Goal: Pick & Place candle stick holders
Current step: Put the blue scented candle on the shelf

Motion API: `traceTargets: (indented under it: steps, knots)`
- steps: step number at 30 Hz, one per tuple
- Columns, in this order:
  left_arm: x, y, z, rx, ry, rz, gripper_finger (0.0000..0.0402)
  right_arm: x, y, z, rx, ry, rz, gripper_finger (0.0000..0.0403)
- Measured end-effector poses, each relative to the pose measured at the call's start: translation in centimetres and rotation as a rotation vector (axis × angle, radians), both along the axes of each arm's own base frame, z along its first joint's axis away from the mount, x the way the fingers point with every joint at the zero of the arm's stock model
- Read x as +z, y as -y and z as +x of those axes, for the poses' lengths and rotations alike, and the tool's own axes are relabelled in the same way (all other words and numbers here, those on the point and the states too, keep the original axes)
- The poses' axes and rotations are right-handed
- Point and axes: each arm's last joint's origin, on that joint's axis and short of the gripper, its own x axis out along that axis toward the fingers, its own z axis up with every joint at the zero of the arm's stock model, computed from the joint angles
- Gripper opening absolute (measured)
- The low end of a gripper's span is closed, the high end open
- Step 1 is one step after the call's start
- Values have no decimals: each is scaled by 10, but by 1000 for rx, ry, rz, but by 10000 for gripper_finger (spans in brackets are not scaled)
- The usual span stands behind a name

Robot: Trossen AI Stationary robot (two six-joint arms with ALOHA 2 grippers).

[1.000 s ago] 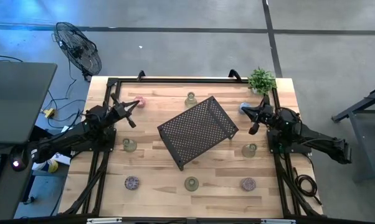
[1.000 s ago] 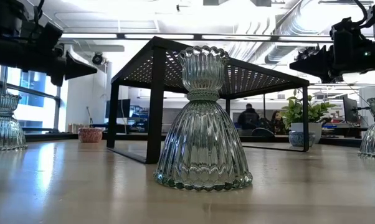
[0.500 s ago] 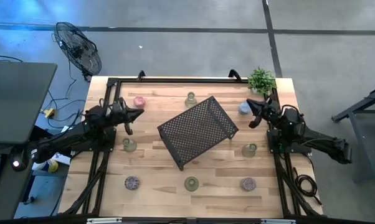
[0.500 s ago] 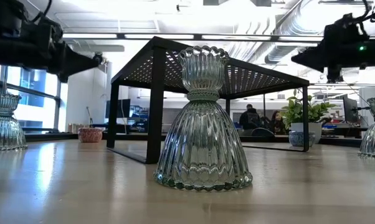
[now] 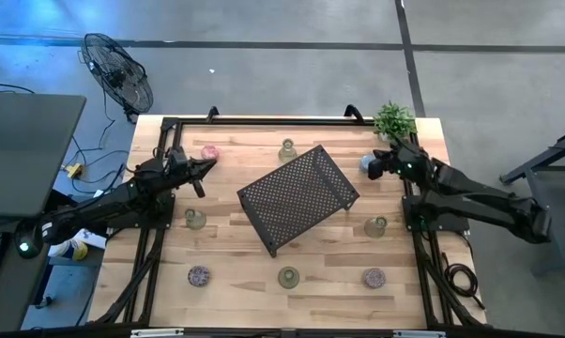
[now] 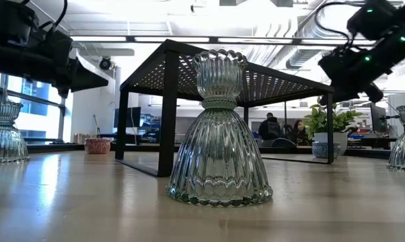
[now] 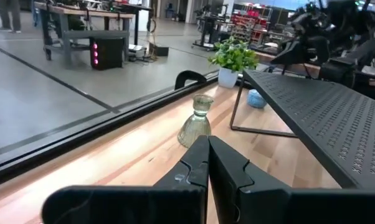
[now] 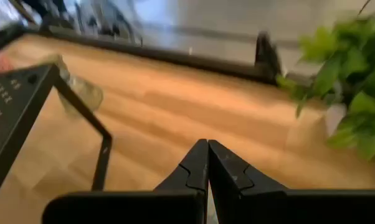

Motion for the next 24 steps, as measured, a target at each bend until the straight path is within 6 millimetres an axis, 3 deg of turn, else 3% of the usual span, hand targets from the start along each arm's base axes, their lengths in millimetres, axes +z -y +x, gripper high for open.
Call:
traceTargets:
  steps: [5, 14, 19, 24]
  knots:
    - [5, 1, 1, -28, 44, 24, 0, 15, 11, 18, 63, -11, 136, 0]
    - [5, 3, 2, -137, 60, 19, 0, 58, 46, 58, 156, -91, 121, 0]
    - [0, 5, 3, -192, 30, -47, 0, 56, 58, 62, 183, -126, 124, 0]
    - [-4, 5, 2, -189, 11, -91, 0, 40, 63, 58, 206, -100, 120, 0]
